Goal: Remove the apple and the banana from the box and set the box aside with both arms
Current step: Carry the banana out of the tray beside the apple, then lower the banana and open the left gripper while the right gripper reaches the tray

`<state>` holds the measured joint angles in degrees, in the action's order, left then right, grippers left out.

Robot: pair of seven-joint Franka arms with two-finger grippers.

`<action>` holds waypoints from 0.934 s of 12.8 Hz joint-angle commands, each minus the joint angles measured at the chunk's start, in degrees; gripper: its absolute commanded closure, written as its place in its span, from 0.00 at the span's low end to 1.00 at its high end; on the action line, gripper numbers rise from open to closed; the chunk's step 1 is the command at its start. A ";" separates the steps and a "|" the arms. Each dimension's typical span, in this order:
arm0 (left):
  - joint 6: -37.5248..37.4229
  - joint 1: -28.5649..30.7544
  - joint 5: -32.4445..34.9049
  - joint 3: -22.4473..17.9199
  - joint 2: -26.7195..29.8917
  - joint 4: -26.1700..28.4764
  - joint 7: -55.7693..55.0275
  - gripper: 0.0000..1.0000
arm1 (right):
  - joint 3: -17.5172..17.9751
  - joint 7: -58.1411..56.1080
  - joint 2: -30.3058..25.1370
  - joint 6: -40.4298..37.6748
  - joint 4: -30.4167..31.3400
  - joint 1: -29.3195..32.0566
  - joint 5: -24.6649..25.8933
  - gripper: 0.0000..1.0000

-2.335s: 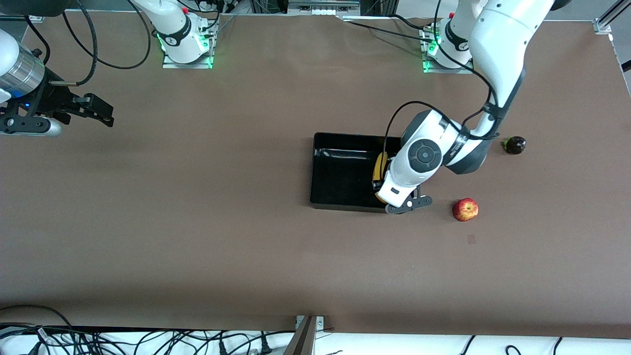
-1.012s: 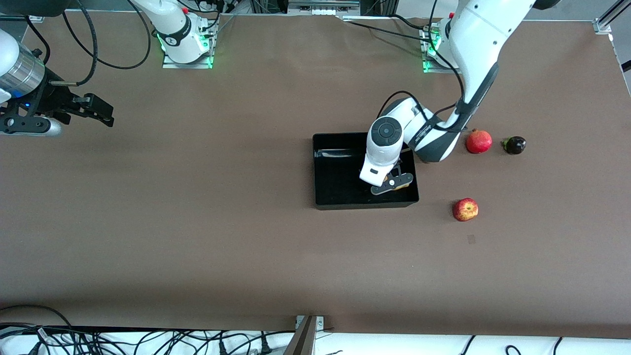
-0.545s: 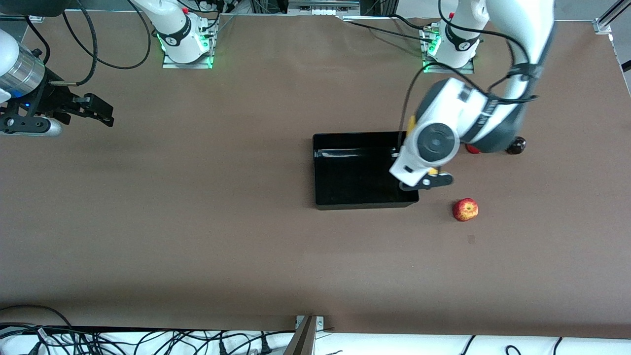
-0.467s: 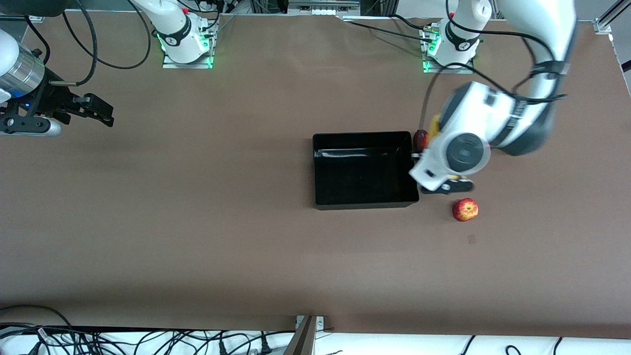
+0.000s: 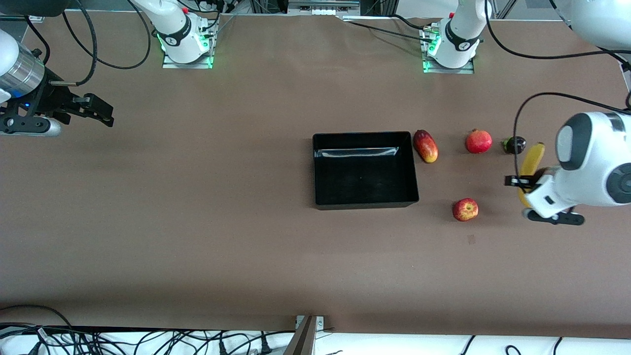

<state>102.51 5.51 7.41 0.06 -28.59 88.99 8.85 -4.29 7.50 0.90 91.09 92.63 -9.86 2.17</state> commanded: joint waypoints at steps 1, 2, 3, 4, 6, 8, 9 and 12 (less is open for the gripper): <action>9.07 2.39 1.12 -0.23 -2.86 2.40 4.59 1.00 | 0.24 -0.04 0.07 -0.21 -0.88 0.02 -1.03 0.00; 14.59 3.54 0.94 -0.23 -3.57 4.85 4.77 1.00 | 0.59 -0.29 0.07 -0.12 -0.96 -0.33 -1.03 0.00; 21.44 4.16 0.51 -0.23 -3.92 8.27 4.69 1.00 | 0.68 -0.38 0.24 1.10 -0.88 -1.03 -1.20 0.00; 27.94 4.25 0.50 -0.23 -4.36 11.35 4.16 1.00 | 0.68 -1.25 2.24 3.98 -1.05 -1.73 -1.38 0.00; 36.76 4.34 0.33 -0.23 -6.12 15.05 2.85 1.00 | 0.68 -1.34 7.76 4.01 -0.70 -4.02 -1.38 0.00; 44.58 4.34 0.15 -0.15 -7.79 17.78 -0.84 1.00 | 1.64 -1.70 10.96 3.22 -0.87 -6.21 -1.64 0.00; 48.01 4.34 -0.28 -0.06 -8.32 19.27 -1.81 1.00 | 1.82 -1.27 12.01 3.83 -0.79 -8.23 -2.25 0.00; 50.68 4.25 -1.34 0.47 -9.73 20.08 -2.08 0.60 | 2.00 6.51 16.05 8.30 -1.14 -13.41 -8.66 0.00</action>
<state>152.00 9.74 7.10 -0.11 -38.16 108.14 7.31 -2.25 9.08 15.41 98.26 92.99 -20.62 -4.02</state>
